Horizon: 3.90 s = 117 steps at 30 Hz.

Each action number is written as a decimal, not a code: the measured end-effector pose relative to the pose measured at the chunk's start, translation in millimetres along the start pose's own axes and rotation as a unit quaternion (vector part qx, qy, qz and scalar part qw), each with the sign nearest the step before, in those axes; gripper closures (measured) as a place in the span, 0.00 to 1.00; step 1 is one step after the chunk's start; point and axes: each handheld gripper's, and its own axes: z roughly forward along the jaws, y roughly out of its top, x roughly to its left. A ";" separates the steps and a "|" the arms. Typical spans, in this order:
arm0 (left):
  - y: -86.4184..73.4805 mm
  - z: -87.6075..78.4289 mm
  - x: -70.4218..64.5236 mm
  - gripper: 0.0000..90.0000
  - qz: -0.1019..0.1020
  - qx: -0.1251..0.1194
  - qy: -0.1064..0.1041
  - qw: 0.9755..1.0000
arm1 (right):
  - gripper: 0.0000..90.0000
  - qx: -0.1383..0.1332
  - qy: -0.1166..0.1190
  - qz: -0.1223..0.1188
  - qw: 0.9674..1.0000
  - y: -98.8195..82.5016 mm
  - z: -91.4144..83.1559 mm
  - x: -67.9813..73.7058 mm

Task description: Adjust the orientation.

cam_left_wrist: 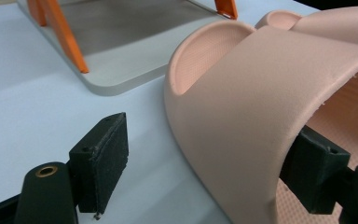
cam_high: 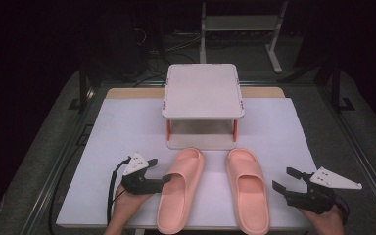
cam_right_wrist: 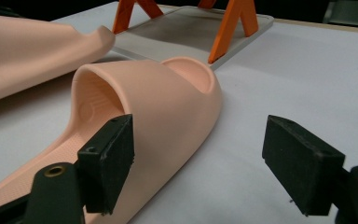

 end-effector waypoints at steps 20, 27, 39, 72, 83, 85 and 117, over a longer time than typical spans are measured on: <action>-0.2 9.3 -13.5 0.35 0.038 0.023 -0.031 0.999 | 0.27 0.022 0.050 -0.024 0.998 3.8 17.6 16.1; -2.0 12.2 -17.8 0.41 0.055 0.030 -0.028 0.998 | 0.29 0.043 0.039 -0.036 0.998 5.9 33.3 22.4; -4.2 12.8 -18.9 0.52 0.068 0.033 -0.027 0.997 | 0.43 0.067 0.006 -0.045 0.997 5.1 45.7 24.2; -5.9 14.2 -22.3 0.61 0.075 0.025 -0.013 0.997 | 0.65 0.077 -0.056 -0.081 0.992 3.9 56.8 34.5; -4.8 11.8 -20.8 0.69 0.073 0.028 -0.008 0.997 | 0.75 0.079 -0.071 -0.073 0.992 3.5 55.4 31.2; -4.7 11.0 -20.2 0.72 0.072 0.028 -0.006 0.997 | 0.77 0.080 -0.074 -0.075 0.991 3.6 54.9 30.3; -3.2 -4.4 -8.2 0.92 0.060 -0.005 0.013 0.998 | 0.92 0.060 -0.088 -0.070 0.992 7.8 42.6 26.5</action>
